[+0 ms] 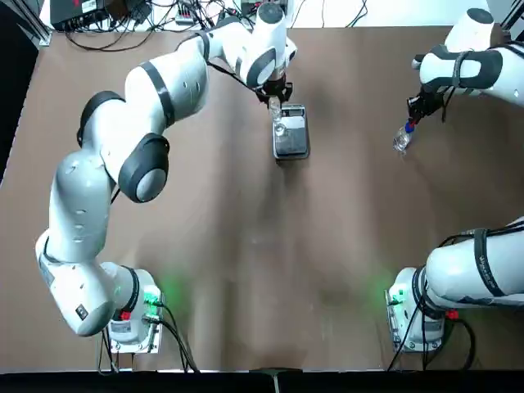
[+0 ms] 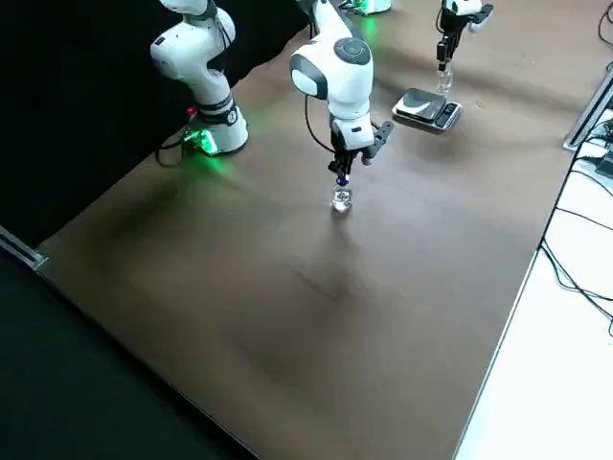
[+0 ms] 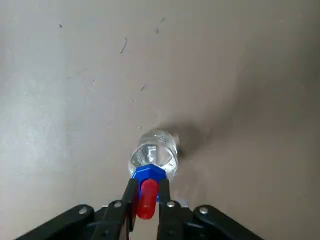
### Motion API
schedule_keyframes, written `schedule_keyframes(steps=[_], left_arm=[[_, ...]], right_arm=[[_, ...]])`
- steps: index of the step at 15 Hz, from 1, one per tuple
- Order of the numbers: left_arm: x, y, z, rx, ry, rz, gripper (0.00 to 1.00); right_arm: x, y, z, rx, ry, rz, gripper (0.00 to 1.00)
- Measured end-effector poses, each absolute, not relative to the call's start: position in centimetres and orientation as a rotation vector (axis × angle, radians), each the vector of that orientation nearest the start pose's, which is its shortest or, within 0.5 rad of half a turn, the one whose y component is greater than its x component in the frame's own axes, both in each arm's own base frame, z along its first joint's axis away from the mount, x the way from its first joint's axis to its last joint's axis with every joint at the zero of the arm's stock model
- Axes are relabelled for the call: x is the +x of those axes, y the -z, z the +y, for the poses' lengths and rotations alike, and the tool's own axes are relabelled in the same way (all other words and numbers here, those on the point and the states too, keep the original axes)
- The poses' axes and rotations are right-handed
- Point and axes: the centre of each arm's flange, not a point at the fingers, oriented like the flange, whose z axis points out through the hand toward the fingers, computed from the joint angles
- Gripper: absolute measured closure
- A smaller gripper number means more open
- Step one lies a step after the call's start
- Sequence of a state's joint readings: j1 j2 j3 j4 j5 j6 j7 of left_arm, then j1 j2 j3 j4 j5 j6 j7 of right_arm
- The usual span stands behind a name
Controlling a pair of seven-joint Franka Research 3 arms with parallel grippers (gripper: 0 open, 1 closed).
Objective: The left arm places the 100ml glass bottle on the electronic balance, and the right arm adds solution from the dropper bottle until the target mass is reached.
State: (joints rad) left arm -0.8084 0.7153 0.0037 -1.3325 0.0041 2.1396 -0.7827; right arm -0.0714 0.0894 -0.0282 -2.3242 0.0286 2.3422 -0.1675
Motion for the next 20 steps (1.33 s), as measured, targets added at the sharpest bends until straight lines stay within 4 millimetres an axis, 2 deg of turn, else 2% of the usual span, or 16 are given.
schedule_keyframes(steps=[3, 6, 7, 10, 11, 15, 20], left_arm=[[51.2, -31.5, -55.4, -3.220, 0.114, 0.030, 0.52], [51.5, -30.9, -56.0, -3.226, 0.117, 0.028, 0.52], [51.4, -30.7, -56.5, -3.230, 0.119, 0.023, 0.52], [50.6, -30.3, -57.5, -3.231, 0.115, 0.029, 0.52], [50.3, -30.0, -57.8, -3.228, 0.111, 0.033, 0.52], [49.4, -29.2, -58.5, -3.225, 0.082, 0.036, 0.52], [49.4, -29.3, -58.5, -3.220, 0.074, 0.037, 0.52]], right_arm=[[50.5, -29.6, -5.0, -3.112, -0.106, -0.074, 0.77], [50.5, -29.6, -5.0, -3.112, -0.105, -0.074, 0.79], [50.5, -29.6, -5.0, -3.113, -0.105, -0.074, 0.85], [50.5, -29.6, -5.0, -3.113, -0.105, -0.074, 0.89], [50.5, -29.6, -5.0, -3.113, -0.105, -0.074, 0.93], [50.5, -29.6, -5.0, -3.113, -0.106, -0.073, 0.96], [50.5, -29.6, -5.0, -3.113, -0.106, -0.073, 0.96]])
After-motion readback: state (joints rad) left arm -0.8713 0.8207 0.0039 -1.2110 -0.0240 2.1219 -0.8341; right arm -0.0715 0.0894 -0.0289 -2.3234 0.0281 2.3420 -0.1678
